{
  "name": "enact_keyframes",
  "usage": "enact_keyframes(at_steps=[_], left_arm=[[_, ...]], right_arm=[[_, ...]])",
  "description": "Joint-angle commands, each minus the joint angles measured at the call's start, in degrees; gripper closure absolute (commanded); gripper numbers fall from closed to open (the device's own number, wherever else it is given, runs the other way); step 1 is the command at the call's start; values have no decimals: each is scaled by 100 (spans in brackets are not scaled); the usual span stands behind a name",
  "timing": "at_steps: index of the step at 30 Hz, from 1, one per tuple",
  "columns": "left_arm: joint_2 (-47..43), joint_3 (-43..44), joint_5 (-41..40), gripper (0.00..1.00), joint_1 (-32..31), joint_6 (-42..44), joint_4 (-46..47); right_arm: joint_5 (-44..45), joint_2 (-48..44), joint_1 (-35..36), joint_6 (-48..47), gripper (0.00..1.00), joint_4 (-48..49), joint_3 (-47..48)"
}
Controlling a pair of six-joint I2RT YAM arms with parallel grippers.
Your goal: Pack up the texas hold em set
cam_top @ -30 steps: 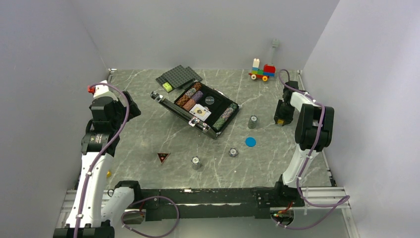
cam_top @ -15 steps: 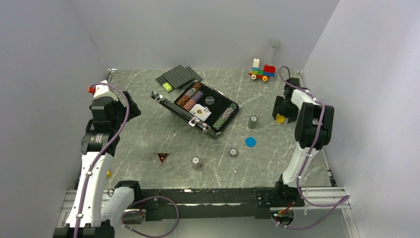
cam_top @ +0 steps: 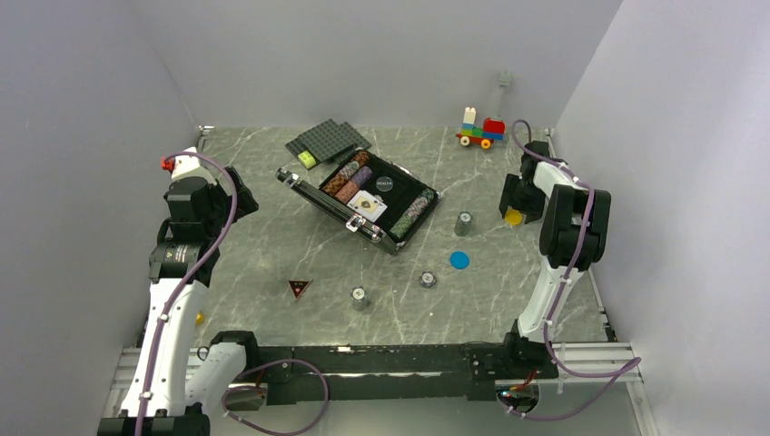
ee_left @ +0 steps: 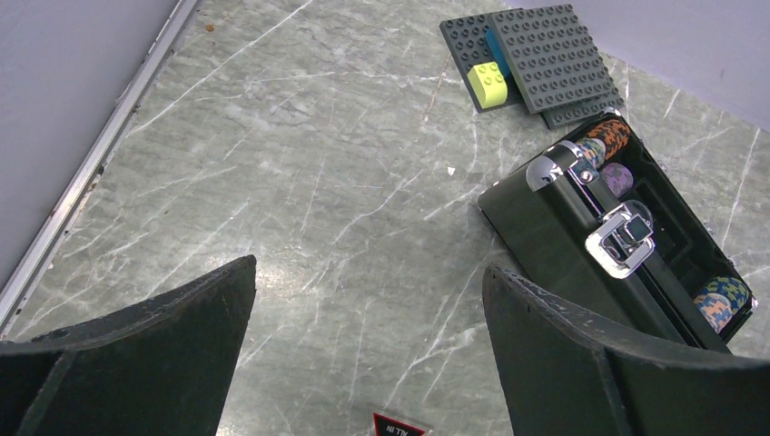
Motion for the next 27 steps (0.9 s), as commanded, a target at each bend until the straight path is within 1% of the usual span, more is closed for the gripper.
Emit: enact_keyframes(at_steps=[1,4,12,14,17,27], left_arm=[[-10,4,-18,2,6,-44,115],[-30,-34,-7,2,8,-72,134],[2,-50,6,2,6,-74,153],[13,-49,-22,2,11,-73,154],[5,-57,-17,2,8,-74,169],[31,-57,-31,2,10,-75,166]], right_arm=[[-62,123,-26,16,34,-36,25],[-72,107,-20,42,37,-38,-7],[-123,78,5,5,57,-95,47],[-131,29,15,-4,61,-107,60],[-148,-89,26,3,63,-128,60],[-296,-689,244,187,65,-295,-80]])
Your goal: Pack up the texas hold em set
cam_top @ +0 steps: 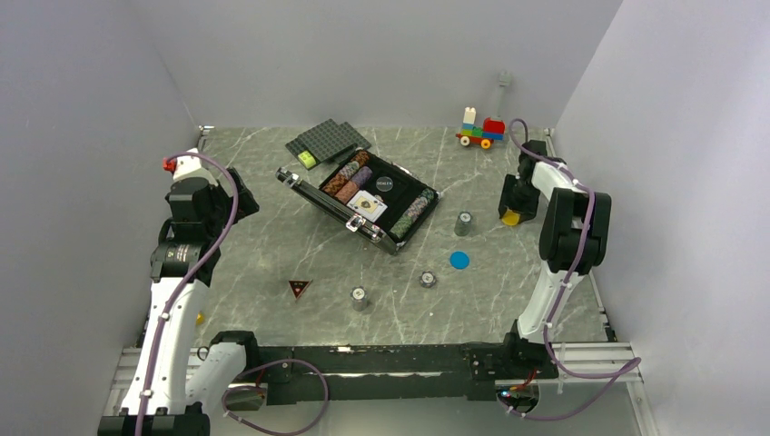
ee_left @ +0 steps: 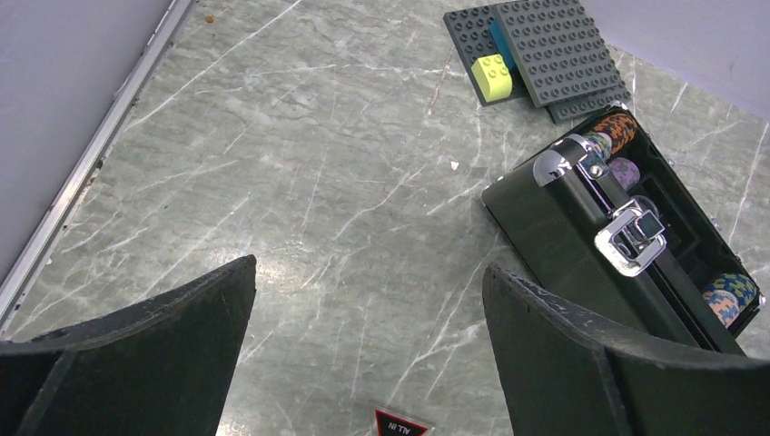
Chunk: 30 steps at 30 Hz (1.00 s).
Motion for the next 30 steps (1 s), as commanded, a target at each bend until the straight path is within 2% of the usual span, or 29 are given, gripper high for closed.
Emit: enact_keyframes(at_steps=[1,9,13,20,30], left_arm=[[22,15,-18,2,12,-77,166],[58,-16,2,1,11,-96,150],[1,-69,-22,1,6,-88,172],[39,-103,81,1,3,-101,175],[-56,-181,116,1,6,-34,129]], right_arm=[[-132,-558,156,178,66,-153,45],[-209,-543,801,389,66,-334,1017],[-509,-333,1489,421,66,-413,1640],[-1038,358,2404,523,67,-374,2570],[-1008,1342,3257,184,66,-313,3733]])
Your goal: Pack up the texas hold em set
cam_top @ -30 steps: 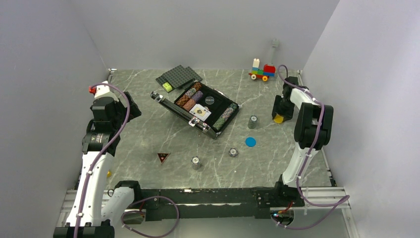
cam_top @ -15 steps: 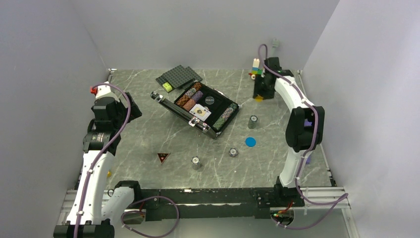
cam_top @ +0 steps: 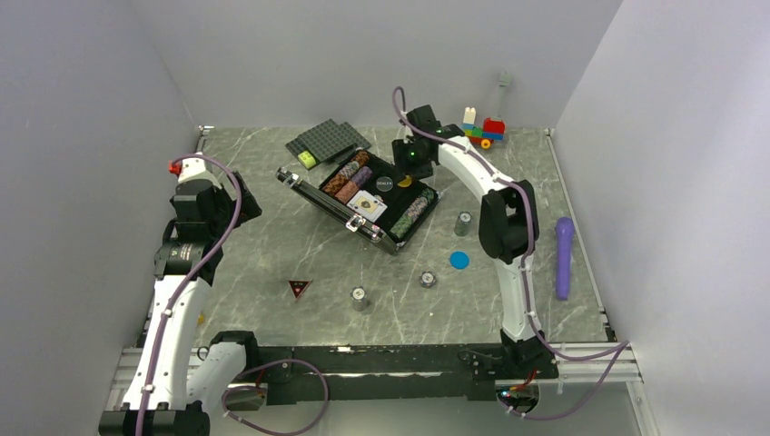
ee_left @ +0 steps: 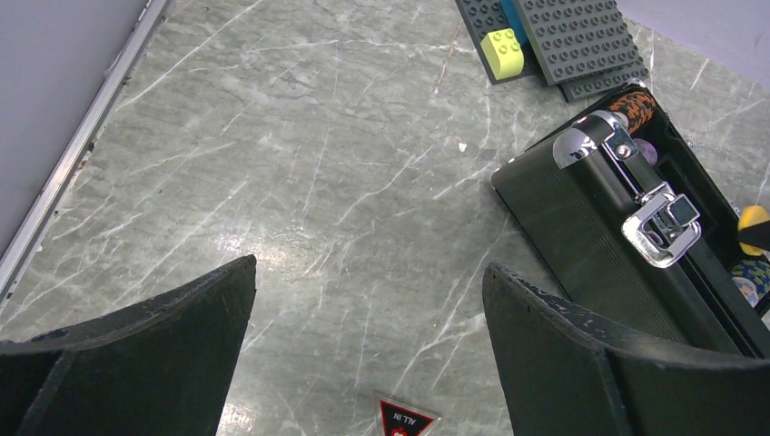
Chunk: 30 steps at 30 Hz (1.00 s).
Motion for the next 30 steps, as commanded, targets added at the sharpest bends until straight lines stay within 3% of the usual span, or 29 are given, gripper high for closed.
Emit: enact_keyframes(at_steps=[1,10,19,30], left_arm=[[-120,-4,74,1,9,-32,104],[-232,-54,65,1,6,-2,-1],[-305,-160,69,1,8,-56,-7],[-265,-186,123,2,8,-55,19]], right_arm=[[8,227,162,-169,66,3,655],[374,899,394,-352,65,-108,1256],[380,1168,405,-409,57,-66,1306],[251,1226,406,-422,34,3,1241]])
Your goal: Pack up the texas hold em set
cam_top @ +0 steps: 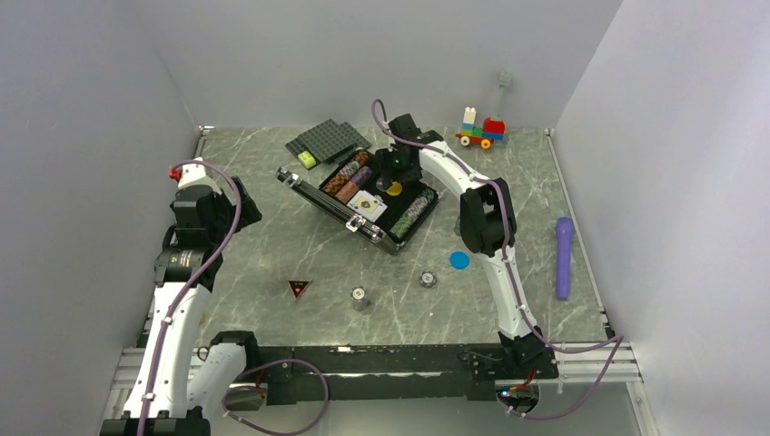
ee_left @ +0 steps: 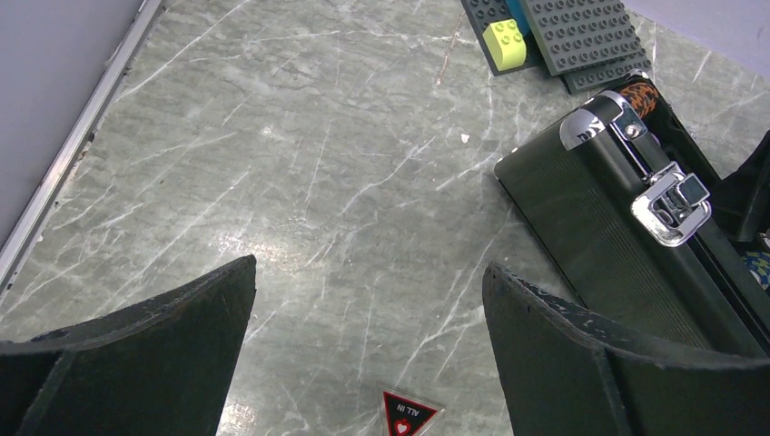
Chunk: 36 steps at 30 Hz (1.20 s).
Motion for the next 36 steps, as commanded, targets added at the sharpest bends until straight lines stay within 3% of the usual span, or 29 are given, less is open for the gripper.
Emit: enact_keyframes(at_steps=[1,10,20,36], left_arm=[[-38,-33,110,2,8,-50,83],[-37,18,85,2,10,46,31],[-45,342,-8,1,5,239,-253],[-135,44,592,2,7,1045,186]], right_arm=[[-72,-13,4,-56,33,45,219],[-120,-299,11,-48,32,-31,346],[399,-1679,-11,10,31,-328,-174],[883,-5486,-162,792,31,1006,-5103]])
